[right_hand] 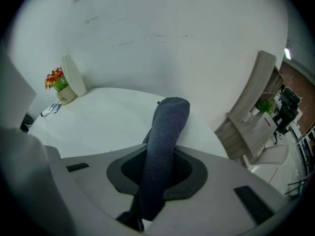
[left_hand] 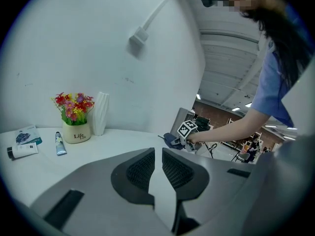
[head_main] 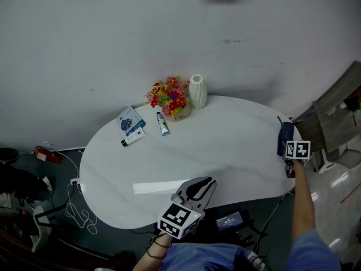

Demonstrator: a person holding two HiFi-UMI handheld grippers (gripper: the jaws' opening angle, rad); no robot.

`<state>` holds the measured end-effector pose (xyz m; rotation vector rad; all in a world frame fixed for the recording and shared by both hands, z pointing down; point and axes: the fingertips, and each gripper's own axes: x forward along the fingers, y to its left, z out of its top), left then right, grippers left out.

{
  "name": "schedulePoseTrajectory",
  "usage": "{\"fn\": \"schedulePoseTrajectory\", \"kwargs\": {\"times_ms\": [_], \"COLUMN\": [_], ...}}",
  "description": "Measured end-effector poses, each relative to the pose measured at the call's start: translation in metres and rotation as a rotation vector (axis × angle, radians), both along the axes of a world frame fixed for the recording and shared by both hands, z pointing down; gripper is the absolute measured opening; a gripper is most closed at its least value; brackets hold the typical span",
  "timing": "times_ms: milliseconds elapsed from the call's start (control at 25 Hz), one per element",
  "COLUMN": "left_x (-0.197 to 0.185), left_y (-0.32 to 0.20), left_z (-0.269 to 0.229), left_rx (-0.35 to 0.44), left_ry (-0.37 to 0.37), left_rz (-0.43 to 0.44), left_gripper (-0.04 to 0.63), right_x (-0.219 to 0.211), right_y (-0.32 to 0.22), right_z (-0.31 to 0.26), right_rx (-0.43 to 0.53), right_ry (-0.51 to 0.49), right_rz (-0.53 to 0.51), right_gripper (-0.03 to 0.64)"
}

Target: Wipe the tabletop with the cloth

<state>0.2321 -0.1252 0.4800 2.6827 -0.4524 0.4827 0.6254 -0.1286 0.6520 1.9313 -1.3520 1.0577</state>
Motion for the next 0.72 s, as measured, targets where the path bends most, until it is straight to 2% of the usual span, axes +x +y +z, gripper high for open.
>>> {"fn": "schedulePoseTrajectory", "kwargs": {"times_ms": [160, 320, 520, 720], "left_x": [-0.012, -0.032, -0.064, -0.11], "left_y": [0.002, 0.001, -0.004, -0.014], "left_z": [0.002, 0.005, 0.006, 0.006], "left_rx": [-0.004, -0.009, -0.038, -0.028], "left_ry": [-0.012, -0.017, -0.008, -0.01], "left_rz": [-0.02, -0.066, -0.144, -0.206], "left_gripper": [0.041, 0.041, 0.041, 0.041], "right_x": [0.026, 0.027, -0.018, -0.096], "right_y": [0.015, 0.012, -0.006, -0.033], "right_z": [-0.002, -0.01, -0.03, -0.054], "right_rx": [-0.006, 0.027, 0.053, 0.111], "right_ry": [0.02, 0.017, 0.029, 0.025], "right_rz": [0.072, 0.094, -0.016, -0.13], "right_gripper": [0.069, 0.069, 0.069, 0.069]}}
